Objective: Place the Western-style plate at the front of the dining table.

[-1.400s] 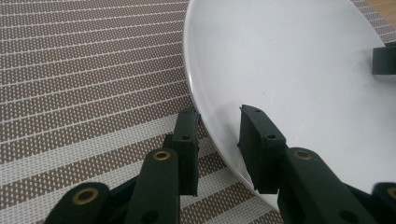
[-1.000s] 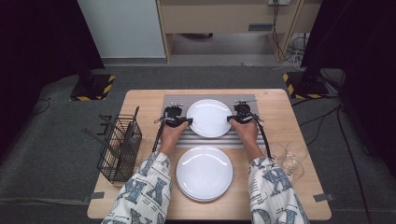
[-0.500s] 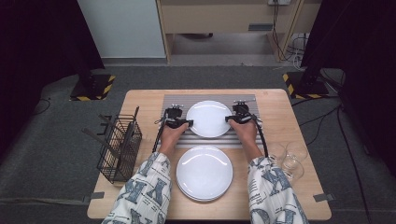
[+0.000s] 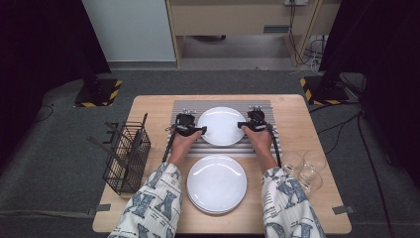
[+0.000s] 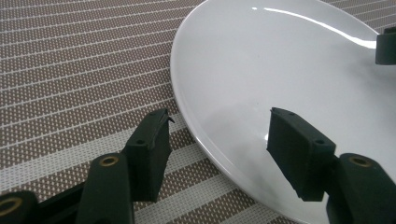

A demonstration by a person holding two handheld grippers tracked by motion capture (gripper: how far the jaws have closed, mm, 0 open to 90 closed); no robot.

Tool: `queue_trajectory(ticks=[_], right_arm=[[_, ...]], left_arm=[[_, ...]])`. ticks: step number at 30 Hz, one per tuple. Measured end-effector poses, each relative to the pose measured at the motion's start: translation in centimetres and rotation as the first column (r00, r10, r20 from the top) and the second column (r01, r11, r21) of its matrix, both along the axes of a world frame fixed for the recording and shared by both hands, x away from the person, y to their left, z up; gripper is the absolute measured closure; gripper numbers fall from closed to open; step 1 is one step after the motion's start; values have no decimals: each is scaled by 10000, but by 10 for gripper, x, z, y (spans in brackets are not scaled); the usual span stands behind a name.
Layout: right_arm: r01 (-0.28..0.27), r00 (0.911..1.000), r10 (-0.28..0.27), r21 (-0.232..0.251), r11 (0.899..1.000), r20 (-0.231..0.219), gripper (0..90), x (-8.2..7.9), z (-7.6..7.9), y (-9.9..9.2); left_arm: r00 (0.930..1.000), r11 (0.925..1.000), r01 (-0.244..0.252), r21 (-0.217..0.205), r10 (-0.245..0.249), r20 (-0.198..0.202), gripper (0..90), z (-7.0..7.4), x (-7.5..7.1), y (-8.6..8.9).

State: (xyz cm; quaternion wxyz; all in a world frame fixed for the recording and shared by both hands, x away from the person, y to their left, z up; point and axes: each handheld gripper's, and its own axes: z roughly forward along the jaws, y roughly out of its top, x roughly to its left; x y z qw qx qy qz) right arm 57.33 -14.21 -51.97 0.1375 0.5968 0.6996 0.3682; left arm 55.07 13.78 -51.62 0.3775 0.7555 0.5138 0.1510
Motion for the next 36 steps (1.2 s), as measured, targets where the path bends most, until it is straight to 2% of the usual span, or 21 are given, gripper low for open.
queue_trajectory(ticks=[5, 8, 10, 13, 17, 20, 22, 27, 30, 34, 36], right_arm=[[94, 9986, -87, -137, 9999, 524, 351, -4, 10, 1], [371, 9962, -333, -469, 9982, 800, 259, -8, 18, 3], [425, 9936, -352, -667, 9969, 1069, 232, -11, 24, 4], [430, 9897, -328, -710, 9965, 1392, 189, -15, 34, 5], [442, 9866, -309, -800, 9958, 1603, 123, -22, 46, 6], [444, 9844, -298, -810, 9957, 1734, 93, -28, 56, 5], [410, 9832, -279, -696, 9967, 1802, 78, -32, 62, 4], [267, 9794, -167, -473, 9985, 2014, 61, -46, 74, 2], [3, 9771, 103, -497, 9988, 2125, 56, -53, 75, 3], [-321, 9750, 353, -181, 9993, 2195, 59, -65, 74, 8], [-517, 9728, 563, -264, 9983, 2248, 59, -69, 74, 12]], left_arm=[[9998, 10000, 71, -2, -71, 180, 328, 7, -4, -3], [9992, 9998, 179, 71, -182, 357, 304, 12, -9, -7], [9987, 9997, 235, 109, -240, 445, 290, 17, -12, -9], [9981, 9993, 372, -21, -371, 488, 252, 24, -17, -12], [9962, 9980, 633, -61, -628, 604, 204, 35, -26, -17], [9939, 9967, 812, -91, -803, 754, 188, 43, -34, -20], [9934, 9965, 837, -4, -834, 785, 145, 49, -40, -21], [9898, 9949, 1008, 26, -1005, 1005, 122, 60, -54, -23], [9882, 9938, 1102, -172, -1077, 1085, 106, 64, -61, -22], [9840, 9910, 1318, -214, -1282, 1237, 84, 67, -71, -18], [9821, 9898, 1413, -171, -1379, 1284, 80, 67, -76, -15]])
